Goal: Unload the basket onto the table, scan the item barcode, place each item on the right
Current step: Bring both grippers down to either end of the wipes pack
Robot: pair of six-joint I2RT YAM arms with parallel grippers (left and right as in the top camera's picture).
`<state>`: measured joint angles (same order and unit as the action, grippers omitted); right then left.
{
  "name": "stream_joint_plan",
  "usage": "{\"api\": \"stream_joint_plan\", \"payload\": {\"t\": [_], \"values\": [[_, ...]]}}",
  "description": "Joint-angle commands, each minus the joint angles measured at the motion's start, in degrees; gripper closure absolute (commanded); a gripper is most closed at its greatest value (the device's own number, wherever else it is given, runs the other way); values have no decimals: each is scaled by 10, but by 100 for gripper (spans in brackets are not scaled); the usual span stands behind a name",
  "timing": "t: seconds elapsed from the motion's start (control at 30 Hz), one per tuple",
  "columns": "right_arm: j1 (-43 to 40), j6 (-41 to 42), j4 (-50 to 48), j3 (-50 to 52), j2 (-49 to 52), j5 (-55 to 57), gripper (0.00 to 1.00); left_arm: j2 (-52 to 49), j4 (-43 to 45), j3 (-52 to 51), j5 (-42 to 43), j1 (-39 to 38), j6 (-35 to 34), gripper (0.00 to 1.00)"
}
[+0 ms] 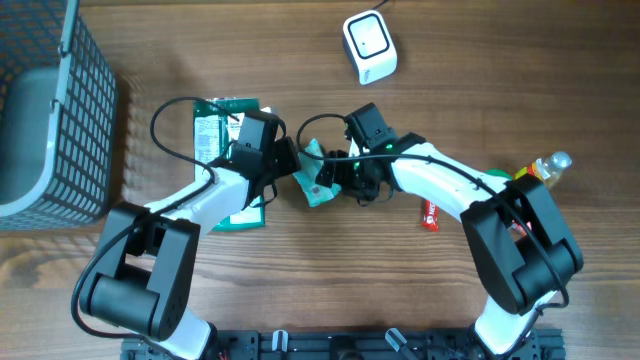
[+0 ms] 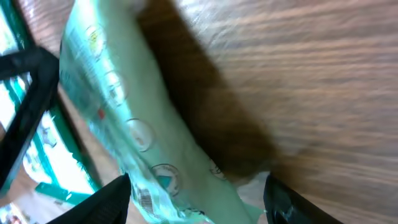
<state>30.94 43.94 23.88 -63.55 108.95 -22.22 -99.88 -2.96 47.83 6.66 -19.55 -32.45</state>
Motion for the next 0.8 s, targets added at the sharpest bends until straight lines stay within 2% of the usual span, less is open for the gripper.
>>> {"api": "stream_joint_plan", "payload": {"t": [0.0, 0.07, 0.2, 0.3, 0.43, 0.57, 0.6, 0.63, 0.73, 0.77], "values": [[0, 8, -3, 3, -15, 33, 31, -3, -10, -2, -5, -4, 7, 92], [0, 8, -3, 3, -15, 34, 29, -3, -13, -2, -5, -5, 7, 93], [-6, 8, -4, 3, -15, 75, 26, -3, -72, -2, 4, -6, 5, 96], [-11, -14, -26, 2, -16, 78, 26, -3, -122, -2, 54, -5, 5, 96], [-35, -56, -27, -23, -16, 37, 25, 19, -123, -1, 58, 4, 5, 96], [-87, -94, -17, -45, -21, -31, 25, 96, -125, -1, 103, 27, 5, 95], [-109, -97, -18, -45, -21, -76, 26, 127, -125, -1, 103, 30, 5, 95], [-119, -102, -18, -45, -21, -104, 29, 147, -121, -1, 103, 30, 5, 92], [-127, -117, -2, -45, -21, -151, 46, 165, -94, -1, 103, 21, 5, 91], [-125, -127, 13, -42, -21, -161, 57, 160, -86, -2, 102, 17, 5, 92]]}}
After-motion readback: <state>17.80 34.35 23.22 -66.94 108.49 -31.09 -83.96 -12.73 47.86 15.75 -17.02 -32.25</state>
